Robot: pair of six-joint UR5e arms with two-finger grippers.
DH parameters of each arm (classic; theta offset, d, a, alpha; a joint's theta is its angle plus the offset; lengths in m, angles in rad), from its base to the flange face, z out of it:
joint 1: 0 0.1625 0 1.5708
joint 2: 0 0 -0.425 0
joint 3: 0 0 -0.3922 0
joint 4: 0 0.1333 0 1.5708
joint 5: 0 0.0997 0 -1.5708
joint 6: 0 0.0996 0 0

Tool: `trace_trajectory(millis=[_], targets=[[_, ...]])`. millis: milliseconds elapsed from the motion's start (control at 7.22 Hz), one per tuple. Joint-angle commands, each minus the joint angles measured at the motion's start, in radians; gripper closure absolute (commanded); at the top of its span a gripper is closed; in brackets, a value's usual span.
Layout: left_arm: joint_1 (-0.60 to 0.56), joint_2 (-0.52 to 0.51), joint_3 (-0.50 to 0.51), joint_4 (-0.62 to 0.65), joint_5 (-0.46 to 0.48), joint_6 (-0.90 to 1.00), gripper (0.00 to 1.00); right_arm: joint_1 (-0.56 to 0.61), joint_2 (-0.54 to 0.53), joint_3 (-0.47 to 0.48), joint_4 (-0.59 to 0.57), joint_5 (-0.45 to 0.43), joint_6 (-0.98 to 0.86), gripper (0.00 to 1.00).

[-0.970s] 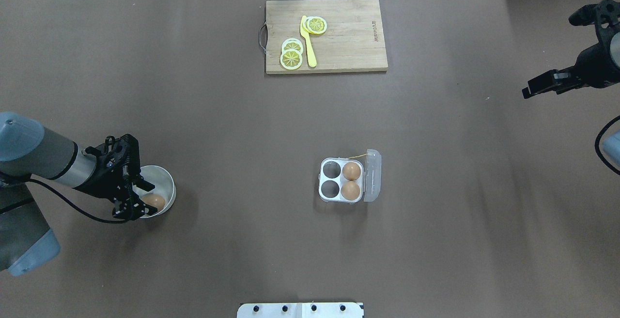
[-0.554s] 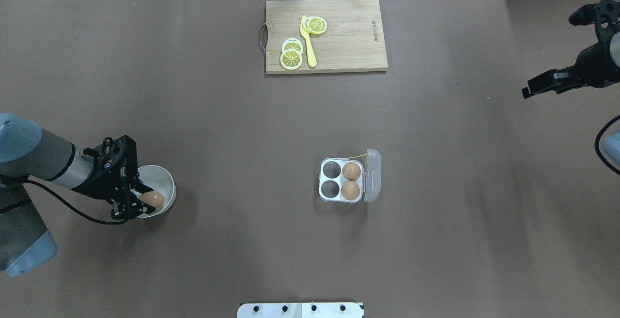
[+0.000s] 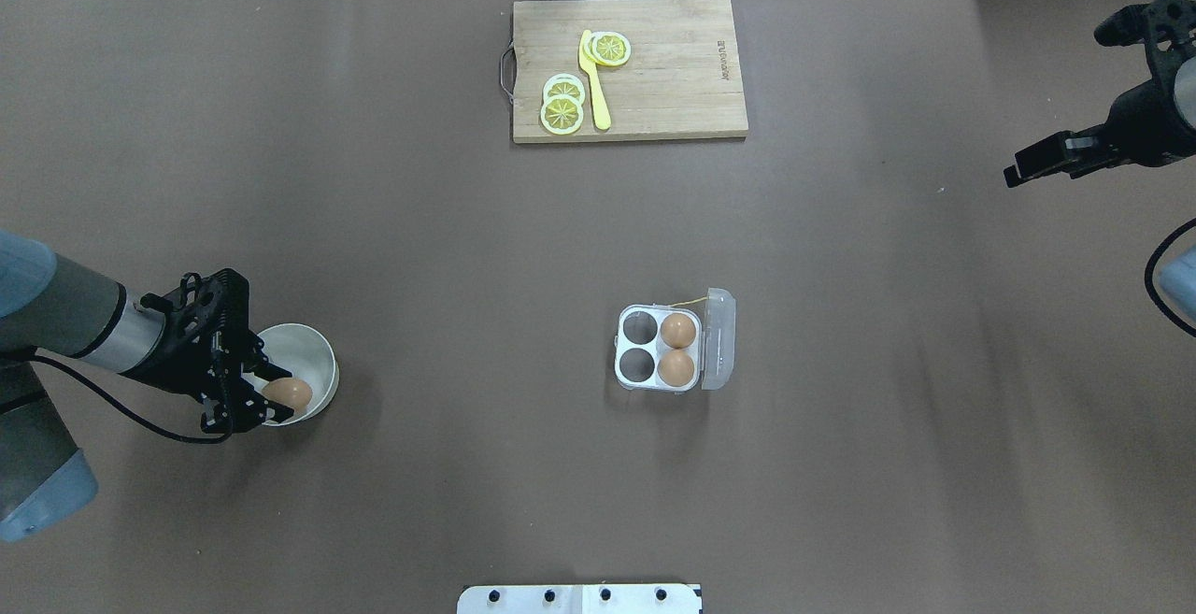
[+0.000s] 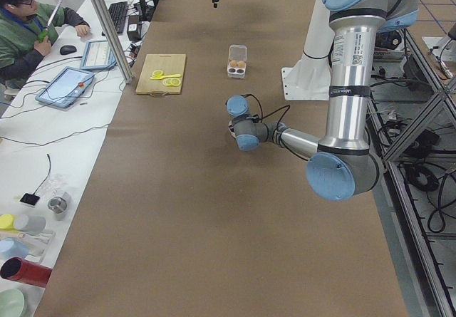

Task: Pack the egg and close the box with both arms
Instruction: 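Close the left gripper on the brown egg inside the white bowl, then lift the egg with the left gripper and carry it to the egg box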

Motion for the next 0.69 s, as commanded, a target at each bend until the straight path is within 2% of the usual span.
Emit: trace_trajectory(millis=[0,277,554], targets=[[-0.019,-0.042,-0.006,-0.027,-0.02,-0.008,1.0,-0.001,0.001,-0.002,0.0,0.0,0.0,0.14],[-0.026,-0.158,0.006,-0.079,-0.012,-0.199,1.0,-0.001,0.004,-0.002,0.002,0.0,0.0,0.14],[-0.023,-0.279,0.035,-0.088,0.064,-0.296,1.0,-0.001,0.008,-0.002,0.002,0.0,0.0,0.14]])
